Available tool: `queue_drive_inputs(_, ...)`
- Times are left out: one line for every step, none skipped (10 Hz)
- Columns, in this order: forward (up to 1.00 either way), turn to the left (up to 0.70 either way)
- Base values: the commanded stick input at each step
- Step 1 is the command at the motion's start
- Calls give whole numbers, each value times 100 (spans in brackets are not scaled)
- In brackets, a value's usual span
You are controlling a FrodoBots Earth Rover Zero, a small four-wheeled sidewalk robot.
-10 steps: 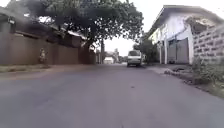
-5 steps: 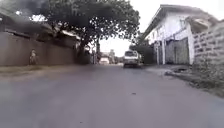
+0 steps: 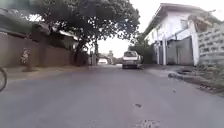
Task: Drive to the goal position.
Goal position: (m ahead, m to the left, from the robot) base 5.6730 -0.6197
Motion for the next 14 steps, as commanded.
queue_drive_inputs(100,0)
queue_drive_inputs(100,0)
queue_drive_inputs(100,0)
queue_drive_inputs(100,0)
queue_drive_inputs(100,0)
queue_drive_inputs(100,0)
queue_drive_inputs(100,0)
queue_drive_inputs(100,-1)
queue_drive_inputs(100,-11)
queue_drive_inputs(100,-24)
queue_drive_inputs(100,-39)
queue_drive_inputs(100,-40)
queue_drive_inputs(100,-40)
queue_drive_inputs(100,-10)
